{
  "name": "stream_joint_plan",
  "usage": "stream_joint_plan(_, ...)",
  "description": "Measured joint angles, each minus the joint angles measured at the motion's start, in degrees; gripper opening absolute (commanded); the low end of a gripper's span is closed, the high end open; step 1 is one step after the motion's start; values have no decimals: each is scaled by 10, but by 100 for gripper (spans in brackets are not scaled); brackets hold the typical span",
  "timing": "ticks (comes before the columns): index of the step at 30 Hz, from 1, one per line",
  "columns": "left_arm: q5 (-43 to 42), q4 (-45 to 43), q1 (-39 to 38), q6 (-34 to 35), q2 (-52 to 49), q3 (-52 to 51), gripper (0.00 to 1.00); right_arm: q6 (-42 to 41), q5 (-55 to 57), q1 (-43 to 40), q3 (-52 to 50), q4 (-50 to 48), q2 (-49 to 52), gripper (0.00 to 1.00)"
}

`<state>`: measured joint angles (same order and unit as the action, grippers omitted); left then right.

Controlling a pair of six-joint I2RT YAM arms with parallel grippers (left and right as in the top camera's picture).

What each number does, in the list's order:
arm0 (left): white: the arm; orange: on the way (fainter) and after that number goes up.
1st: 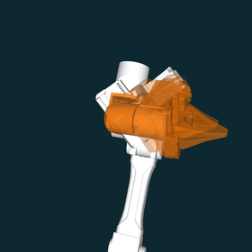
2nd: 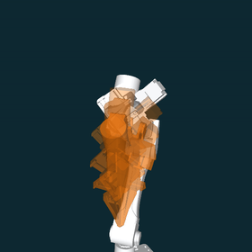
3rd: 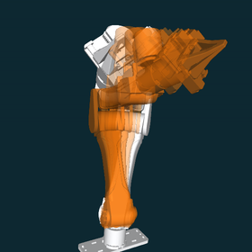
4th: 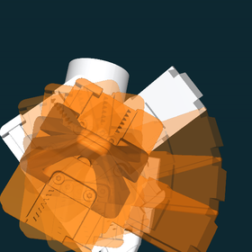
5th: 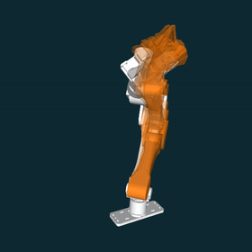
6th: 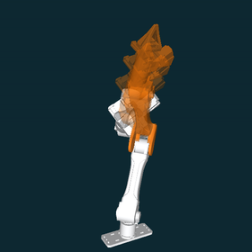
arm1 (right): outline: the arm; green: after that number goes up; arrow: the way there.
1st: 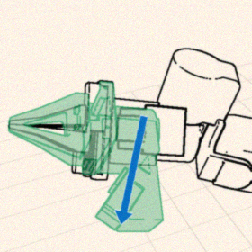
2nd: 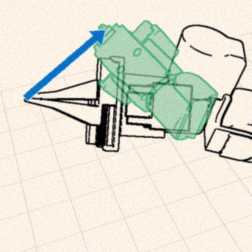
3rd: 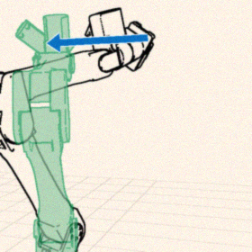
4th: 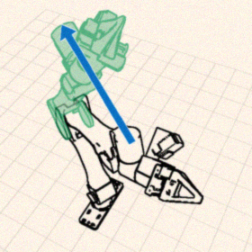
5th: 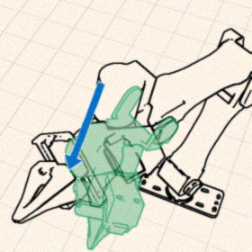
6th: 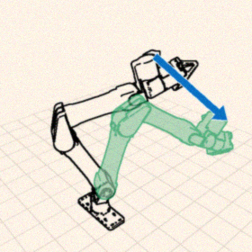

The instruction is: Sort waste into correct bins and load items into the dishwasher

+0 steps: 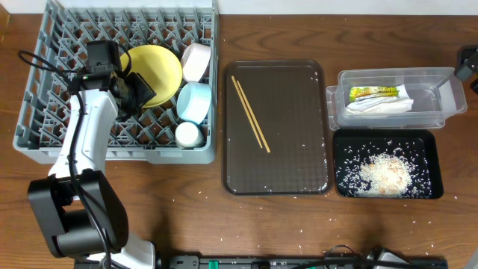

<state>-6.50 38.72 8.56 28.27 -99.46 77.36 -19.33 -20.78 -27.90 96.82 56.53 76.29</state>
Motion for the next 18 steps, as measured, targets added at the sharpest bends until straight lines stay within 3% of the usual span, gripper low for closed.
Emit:
stream_joint_plan(8,24,-2,0,-2,-1,0,61,0,0,0,0,0,0,99)
stream_joint_plan(13,24,-2,0,-8,-17,0,42,0,0,0,0,0,0,99)
stream_joint_plan(17,26,-10,0,-12,-35,-1,9,0,0,0,0,0,0,99)
stream_joint_plan(18,29,-13,0,-15,-35,-1,8,0,0,0,0,0,0,99)
